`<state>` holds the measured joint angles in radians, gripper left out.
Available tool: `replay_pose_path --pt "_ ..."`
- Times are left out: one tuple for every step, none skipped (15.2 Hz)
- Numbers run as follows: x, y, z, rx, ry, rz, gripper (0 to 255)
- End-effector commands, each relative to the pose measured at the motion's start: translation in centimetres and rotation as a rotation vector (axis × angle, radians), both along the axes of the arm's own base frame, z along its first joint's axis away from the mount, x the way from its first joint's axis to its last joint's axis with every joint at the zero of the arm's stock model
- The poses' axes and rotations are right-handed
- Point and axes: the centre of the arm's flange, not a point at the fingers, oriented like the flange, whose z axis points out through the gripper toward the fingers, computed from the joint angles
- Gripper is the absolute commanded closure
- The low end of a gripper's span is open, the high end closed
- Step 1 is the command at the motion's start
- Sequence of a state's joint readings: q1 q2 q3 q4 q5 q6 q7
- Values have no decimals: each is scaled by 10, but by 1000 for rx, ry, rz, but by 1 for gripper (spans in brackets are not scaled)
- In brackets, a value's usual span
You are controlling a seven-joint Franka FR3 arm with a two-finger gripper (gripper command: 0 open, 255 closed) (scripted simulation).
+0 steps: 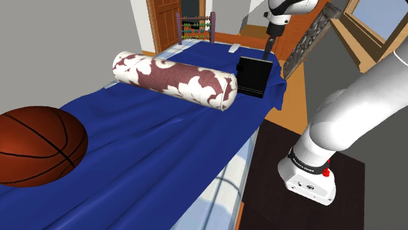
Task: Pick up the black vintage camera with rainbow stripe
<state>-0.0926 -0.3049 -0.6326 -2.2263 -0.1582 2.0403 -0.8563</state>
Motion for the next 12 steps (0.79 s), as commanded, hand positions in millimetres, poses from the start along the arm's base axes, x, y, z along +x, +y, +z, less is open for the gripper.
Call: replay_pose_path --pt "1 -22 -10 3 3 1 0" --pt "2 -34 -15 4 4 0 0" --pt "2 -38 -17 5 5 0 0" --pt "2 -38 -22 5 5 0 0" --pt "2 -38 -28 5 5 0 0" --pt "2 -38 -33 5 5 0 0" --pt "2 -38 -38 5 5 0 0" --pt "2 -38 -43 5 5 0 0" --pt "2 -38 -49 5 5 0 0" --pt "2 -38 -57 5 5 0 0" --pt "2 -38 -57 5 5 0 0" --pt "2 -38 -57 5 5 0 0"
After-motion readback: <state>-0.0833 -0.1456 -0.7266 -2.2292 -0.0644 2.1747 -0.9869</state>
